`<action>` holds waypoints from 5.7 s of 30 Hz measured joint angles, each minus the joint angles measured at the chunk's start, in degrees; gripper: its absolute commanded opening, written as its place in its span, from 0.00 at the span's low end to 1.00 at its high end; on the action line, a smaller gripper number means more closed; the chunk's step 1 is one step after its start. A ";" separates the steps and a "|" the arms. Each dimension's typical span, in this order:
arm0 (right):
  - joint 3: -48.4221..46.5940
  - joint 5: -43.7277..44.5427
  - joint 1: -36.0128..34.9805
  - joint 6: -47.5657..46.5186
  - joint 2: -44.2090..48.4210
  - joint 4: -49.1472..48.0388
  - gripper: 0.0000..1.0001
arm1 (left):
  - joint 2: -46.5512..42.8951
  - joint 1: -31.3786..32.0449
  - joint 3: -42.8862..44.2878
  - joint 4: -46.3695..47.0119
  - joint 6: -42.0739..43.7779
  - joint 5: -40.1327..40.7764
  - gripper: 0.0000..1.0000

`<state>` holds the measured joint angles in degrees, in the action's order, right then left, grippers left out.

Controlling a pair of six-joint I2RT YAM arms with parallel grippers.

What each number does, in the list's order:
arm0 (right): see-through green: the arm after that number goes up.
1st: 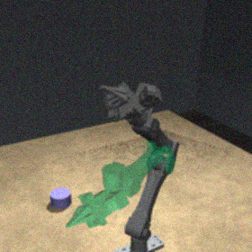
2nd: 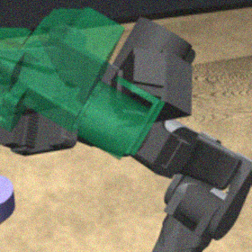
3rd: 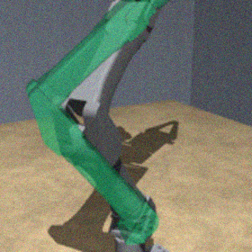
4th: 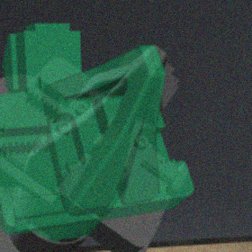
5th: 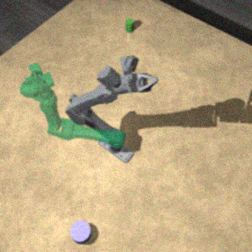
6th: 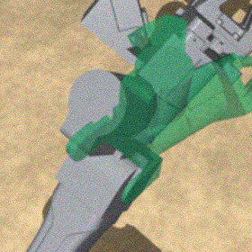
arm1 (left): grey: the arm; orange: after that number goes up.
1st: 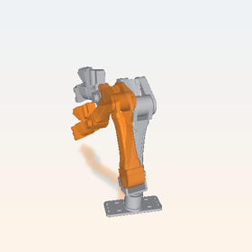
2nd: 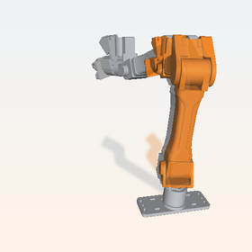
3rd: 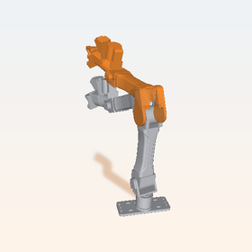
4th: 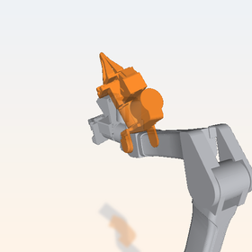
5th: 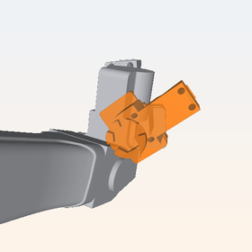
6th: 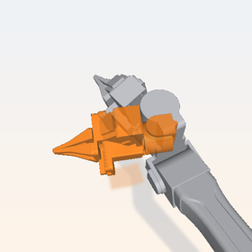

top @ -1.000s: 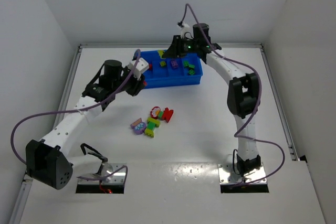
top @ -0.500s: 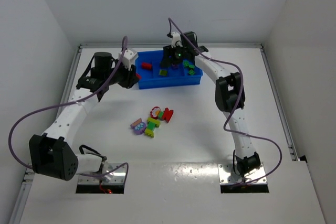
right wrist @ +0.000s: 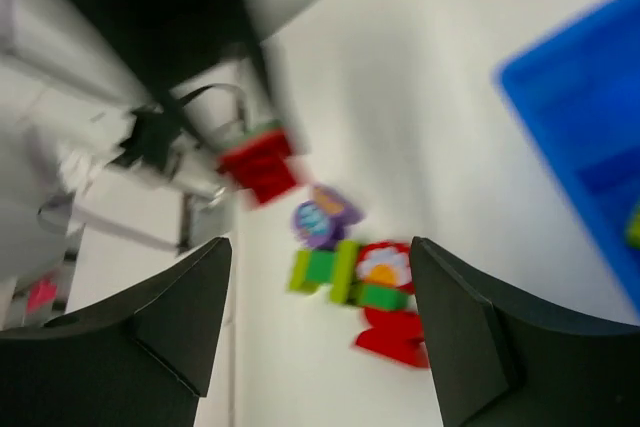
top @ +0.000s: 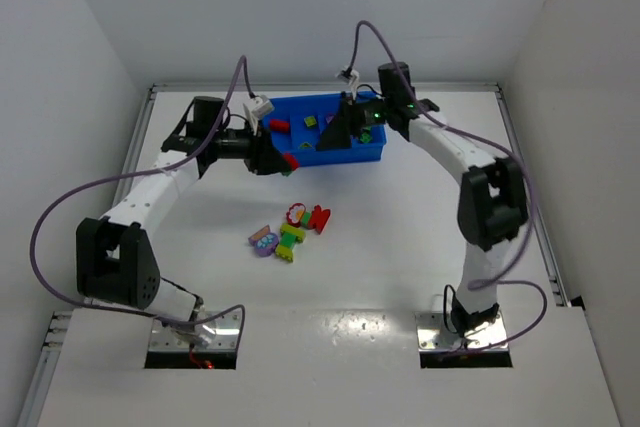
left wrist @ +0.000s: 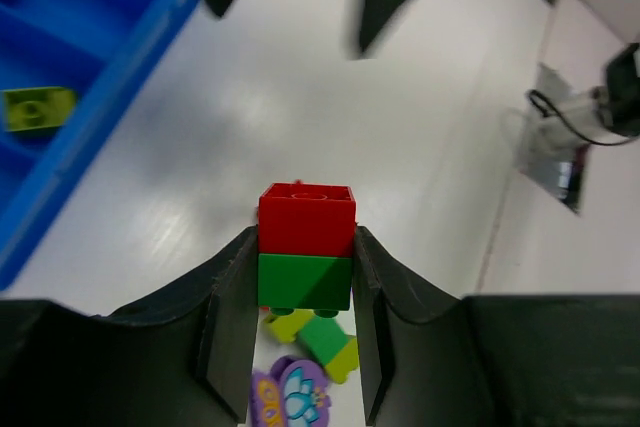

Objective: Sort the legos into containers by color

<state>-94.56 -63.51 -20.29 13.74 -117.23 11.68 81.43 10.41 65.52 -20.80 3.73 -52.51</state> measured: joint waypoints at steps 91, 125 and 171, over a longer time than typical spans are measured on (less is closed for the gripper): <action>7.04 0.68 5.86 -8.44 10.47 0.26 0.00 | -7.52 1.20 -7.56 -5.57 -0.11 -7.32 0.08; -23.45 35.36 -9.03 -1.33 -16.87 1.73 0.77 | -13.99 -13.94 -3.54 -3.72 -9.11 6.84 0.15; 22.77 55.32 17.53 -15.43 53.46 29.70 0.87 | 60.63 17.05 62.25 18.45 -38.14 23.85 0.82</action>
<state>-71.79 -8.19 -2.76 -1.69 -63.77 41.39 142.06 27.46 127.76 -2.35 -34.41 -28.67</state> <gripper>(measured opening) 0.873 0.812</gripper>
